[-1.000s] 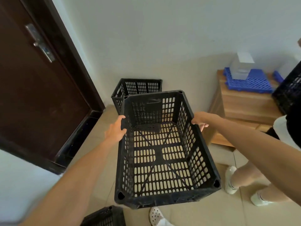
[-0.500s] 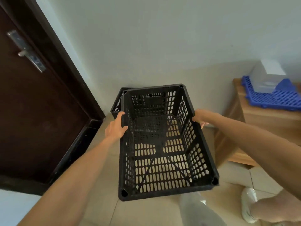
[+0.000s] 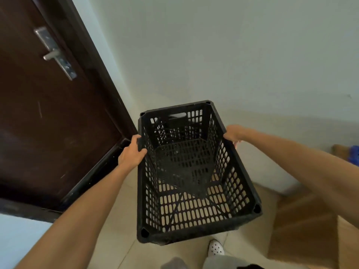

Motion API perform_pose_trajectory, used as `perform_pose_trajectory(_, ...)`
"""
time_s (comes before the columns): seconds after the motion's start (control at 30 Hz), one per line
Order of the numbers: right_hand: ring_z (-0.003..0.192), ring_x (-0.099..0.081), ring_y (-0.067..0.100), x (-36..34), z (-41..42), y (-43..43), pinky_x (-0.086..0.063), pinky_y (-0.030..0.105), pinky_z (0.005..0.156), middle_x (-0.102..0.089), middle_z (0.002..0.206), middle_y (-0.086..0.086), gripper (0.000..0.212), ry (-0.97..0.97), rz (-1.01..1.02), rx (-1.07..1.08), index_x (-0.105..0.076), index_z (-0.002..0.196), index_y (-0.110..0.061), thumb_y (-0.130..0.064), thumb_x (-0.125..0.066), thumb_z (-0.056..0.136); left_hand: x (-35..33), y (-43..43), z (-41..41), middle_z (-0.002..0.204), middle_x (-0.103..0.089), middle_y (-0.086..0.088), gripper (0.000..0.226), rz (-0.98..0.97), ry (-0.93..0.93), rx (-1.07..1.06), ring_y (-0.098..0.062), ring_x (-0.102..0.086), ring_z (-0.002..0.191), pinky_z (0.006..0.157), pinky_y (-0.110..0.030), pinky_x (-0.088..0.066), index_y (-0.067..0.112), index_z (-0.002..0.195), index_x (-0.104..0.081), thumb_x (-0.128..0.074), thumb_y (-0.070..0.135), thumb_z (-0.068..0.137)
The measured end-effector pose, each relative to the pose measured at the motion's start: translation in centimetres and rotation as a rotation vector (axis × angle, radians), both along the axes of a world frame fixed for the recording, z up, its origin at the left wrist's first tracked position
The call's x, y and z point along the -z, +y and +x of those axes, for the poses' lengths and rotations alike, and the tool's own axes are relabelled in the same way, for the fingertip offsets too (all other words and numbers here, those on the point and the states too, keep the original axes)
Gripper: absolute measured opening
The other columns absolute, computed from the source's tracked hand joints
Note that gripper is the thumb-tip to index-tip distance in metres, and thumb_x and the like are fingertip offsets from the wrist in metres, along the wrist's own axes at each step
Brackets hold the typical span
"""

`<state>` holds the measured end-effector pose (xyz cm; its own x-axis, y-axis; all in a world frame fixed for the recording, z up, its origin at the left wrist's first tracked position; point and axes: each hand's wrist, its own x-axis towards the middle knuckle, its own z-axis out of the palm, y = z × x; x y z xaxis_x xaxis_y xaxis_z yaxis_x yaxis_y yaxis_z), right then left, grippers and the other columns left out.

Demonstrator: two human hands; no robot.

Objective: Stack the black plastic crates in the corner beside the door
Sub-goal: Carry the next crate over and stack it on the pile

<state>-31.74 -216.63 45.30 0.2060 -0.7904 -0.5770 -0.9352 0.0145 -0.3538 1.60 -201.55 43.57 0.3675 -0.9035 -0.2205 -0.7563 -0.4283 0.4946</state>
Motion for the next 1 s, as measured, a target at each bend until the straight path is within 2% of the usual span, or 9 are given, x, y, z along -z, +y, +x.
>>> perform_pose_trajectory(0.07,0.042,-0.064,0.015,0.2,1.1,-2.9,-0.045,0.019,0.037,-0.066,0.077,0.015,0.035,0.011,-0.031,-0.032,-0.058,0.113,0.008,-0.013,-0.037,0.097,0.3,-1.7,0.3,0.101,-0.067,-0.009,0.049,-0.004,0.035,-0.07,-0.031,-0.068,0.086,0.083,-0.051,-0.055,0.029,0.14,-0.029,-0.053,0.022,0.097)
perform_pose_trajectory(0.13,0.075,-0.069,0.029,0.1,2.3,-5.7,-0.049,0.027,0.058,-0.067,0.103,0.023,0.035,0.036,-0.071,-0.075,-0.059,0.114,0.008,-0.014,-0.038,0.096,0.6,-3.5,0.9,0.095,-0.066,-0.007,0.053,-0.011,0.042,-0.143,-0.031,-0.067,0.081,0.08,-0.048,-0.056,0.031,0.141,-0.025,-0.053,0.022,0.096)
perform_pose_trajectory(0.17,0.081,-0.067,0.033,0.1,2.9,-7.0,-0.047,0.03,0.062,-0.066,0.105,0.024,0.034,0.051,-0.097,-0.101,-0.06,0.11,0.009,-0.014,-0.039,0.096,0.7,-4.5,1.3,0.094,-0.066,-0.006,0.057,-0.01,0.05,-0.172,-0.031,-0.067,0.081,0.08,-0.048,-0.055,0.032,0.143,-0.022,-0.053,0.022,0.096)
perform_pose_trajectory(0.27,0.065,-0.059,0.027,0.5,5.1,-10.6,-0.044,0.028,0.056,-0.063,0.095,0.023,0.03,0.077,-0.127,-0.142,-0.058,0.105,0.009,-0.014,-0.041,0.096,1.4,-7.5,2.7,0.094,-0.069,-0.01,0.067,0.028,0.073,-0.195,-0.033,-0.068,0.082,0.081,-0.053,-0.056,0.034,0.148,-0.014,-0.054,0.022,0.097)
perform_pose_trajectory(0.43,0.109,-0.058,0.039,1.5,9.0,-16.8,-0.045,0.034,0.077,-0.056,0.124,0.026,0.037,0.106,-0.151,-0.135,-0.047,0.127,0.009,-0.011,-0.042,0.096,2.4,-13.5,5.9,0.1,-0.069,-0.012,0.07,0.045,0.082,-0.208,-0.033,-0.069,0.086,0.082,-0.052,-0.057,0.03,0.152,-0.01,-0.054,0.022,0.098)
perform_pose_trajectory(0.7,0.111,-0.057,0.037,1.7,13.0,-25.0,-0.047,0.034,0.082,-0.056,0.126,0.025,0.042,0.143,-0.139,-0.241,-0.046,0.129,0.008,-0.019,-0.046,0.097,2.6,-20.1,9.2,0.111,-0.069,-0.014,0.069,0.092,0.064,-0.228,-0.034,-0.068,0.093,0.086,-0.052,-0.055,0.027,0.154,-0.01,-0.052,0.023,0.098)
perform_pose_trajectory(0.83,0.111,-0.058,0.036,2.7,14.6,-28.5,-0.045,0.031,0.079,-0.056,0.126,0.023,0.041,0.146,-0.117,-0.319,-0.046,0.129,0.007,-0.019,-0.047,0.097,3.7,-21.8,9.7,0.107,-0.07,-0.013,0.07,0.144,0.075,-0.303,-0.032,-0.07,0.088,0.083,-0.051,-0.057,0.025,0.154,-0.008,-0.052,0.025,0.099)
perform_pose_trajectory(1.0,0.108,-0.059,0.036,3.6,16.7,-32.3,-0.045,0.031,0.077,-0.057,0.124,0.023,0.04,0.148,-0.084,-0.477,-0.047,0.128,0.008,-0.017,-0.045,0.097,4.6,-22.3,9.1,0.115,-0.067,-0.015,0.066,0.169,0.055,-0.419,-0.034,-0.067,0.098,0.089,-0.05,-0.054,0.025,0.153,-0.014,-0.052,0.024,0.098)
